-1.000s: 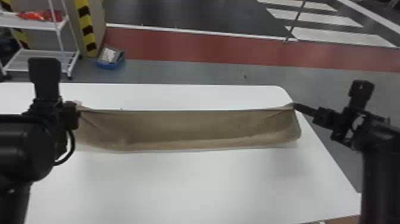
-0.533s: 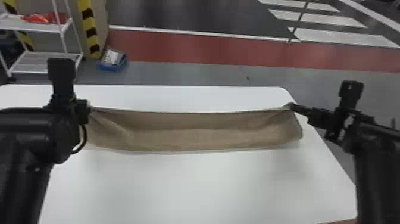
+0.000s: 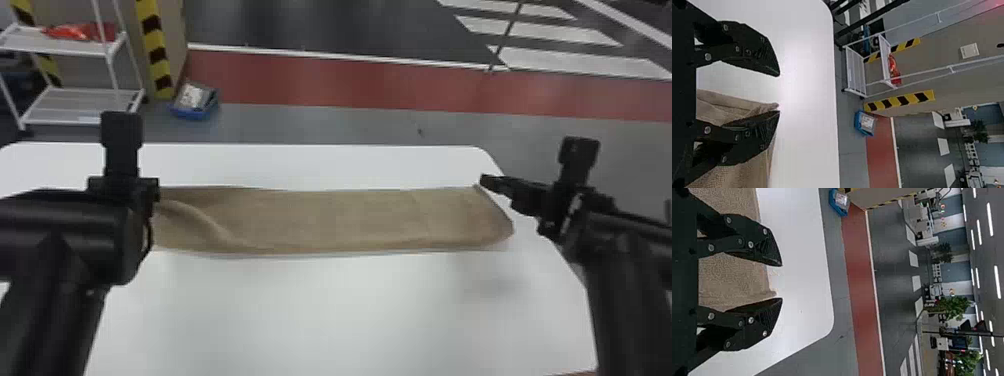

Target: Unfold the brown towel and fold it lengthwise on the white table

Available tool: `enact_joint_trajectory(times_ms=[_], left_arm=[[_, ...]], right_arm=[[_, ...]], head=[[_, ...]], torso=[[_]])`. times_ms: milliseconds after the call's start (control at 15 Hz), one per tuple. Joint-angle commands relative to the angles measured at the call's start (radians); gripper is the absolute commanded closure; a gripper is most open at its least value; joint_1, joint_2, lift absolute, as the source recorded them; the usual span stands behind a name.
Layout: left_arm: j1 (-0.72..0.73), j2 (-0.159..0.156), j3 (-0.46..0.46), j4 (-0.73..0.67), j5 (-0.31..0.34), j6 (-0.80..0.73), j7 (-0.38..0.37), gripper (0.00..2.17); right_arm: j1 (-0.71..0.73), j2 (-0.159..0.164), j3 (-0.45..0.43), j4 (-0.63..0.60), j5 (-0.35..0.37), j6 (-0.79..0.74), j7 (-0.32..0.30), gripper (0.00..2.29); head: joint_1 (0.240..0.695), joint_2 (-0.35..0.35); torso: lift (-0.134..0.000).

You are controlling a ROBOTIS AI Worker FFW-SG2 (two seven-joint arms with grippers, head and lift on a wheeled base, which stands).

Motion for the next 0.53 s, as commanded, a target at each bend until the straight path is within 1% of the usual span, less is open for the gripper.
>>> enact_joint_trajectory(times_ms=[0,133,267,333,400,467], left_arm=[[0.029,0.008,0.006,-0.014,-0.009,-0.037,-0.007,0.02],[0.053,0.009,0.026,-0.033,-0.015,-0.062,-0.006,0.02],[0.108,0.011,0.066,-0.076,-0.013,-0.169,-0.012,0.02],[0.133,0.012,0.086,-0.094,-0.01,-0.206,-0.021,0.02],[0.159,0.012,0.115,-0.111,0.002,-0.246,-0.046,0.02],[0.174,0.014,0.134,-0.129,0.02,-0.252,-0.07,0.02]], right_arm=[[0.013,-0.003,-0.012,0.0,-0.005,-0.021,-0.001,0.04],[0.038,-0.006,-0.032,-0.006,-0.017,-0.061,0.0,0.05],[0.073,-0.011,-0.045,-0.02,-0.045,-0.073,0.013,0.05],[0.093,-0.032,-0.062,-0.02,-0.073,-0.073,0.025,0.07],[0.102,-0.045,-0.064,-0.02,-0.089,-0.073,0.04,0.08],[0.114,-0.045,-0.076,-0.02,-0.091,-0.079,0.049,0.09]], head=[[0.691,-0.173],[0.695,-0.174],[0.695,-0.175],[0.695,-0.174],[0.695,-0.172],[0.695,-0.169]], torso=[[-0.123],[-0.123],[-0.123],[-0.123],[-0.123],[-0.123]])
